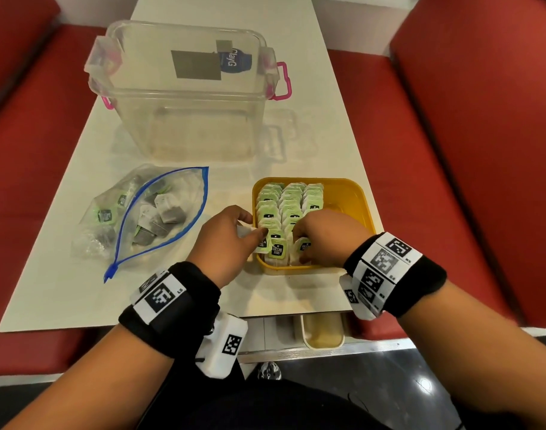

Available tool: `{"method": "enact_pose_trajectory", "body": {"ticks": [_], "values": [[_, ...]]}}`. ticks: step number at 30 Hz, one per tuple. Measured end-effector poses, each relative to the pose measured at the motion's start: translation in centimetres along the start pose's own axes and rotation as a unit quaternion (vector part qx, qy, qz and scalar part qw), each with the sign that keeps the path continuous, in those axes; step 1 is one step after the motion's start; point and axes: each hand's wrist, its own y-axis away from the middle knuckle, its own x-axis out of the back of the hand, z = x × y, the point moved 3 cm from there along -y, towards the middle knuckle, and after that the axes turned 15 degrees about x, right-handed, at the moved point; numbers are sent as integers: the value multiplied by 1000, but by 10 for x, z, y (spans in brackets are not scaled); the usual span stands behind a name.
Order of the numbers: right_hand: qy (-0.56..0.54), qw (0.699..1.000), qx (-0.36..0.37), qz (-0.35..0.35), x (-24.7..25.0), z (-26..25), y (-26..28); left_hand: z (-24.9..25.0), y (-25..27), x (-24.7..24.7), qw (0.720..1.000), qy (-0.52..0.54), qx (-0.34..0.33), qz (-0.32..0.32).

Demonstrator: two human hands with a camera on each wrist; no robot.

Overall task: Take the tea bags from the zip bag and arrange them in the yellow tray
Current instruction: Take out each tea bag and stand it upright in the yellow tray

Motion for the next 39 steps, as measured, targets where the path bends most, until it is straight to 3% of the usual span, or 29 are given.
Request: {"method": "enact_pose_trajectory", "body": {"ticks": [11,14,17,23,33,37,39], "values": [[-84,996,-7,33,9,11,-1,0,3,6,998,58,-17,2],[-90,993,-5,81,16,13,3,3,4,8,994,104,-28,-20],[-152,977,4,149,32,10,9,12,7,6,982,174,-34,-70],[-303,934,49,185,46,-1,19,35,16,2,955,271,-73,-92],[-350,892,53,282,45,13,36,35,23,-18,959,240,-60,-137],[-336,907,61,246,42,15,38,39,25,-25,960,232,-54,-149],[-290,929,55,224,45,20,40,37,23,-24,970,202,-59,-120]]}}
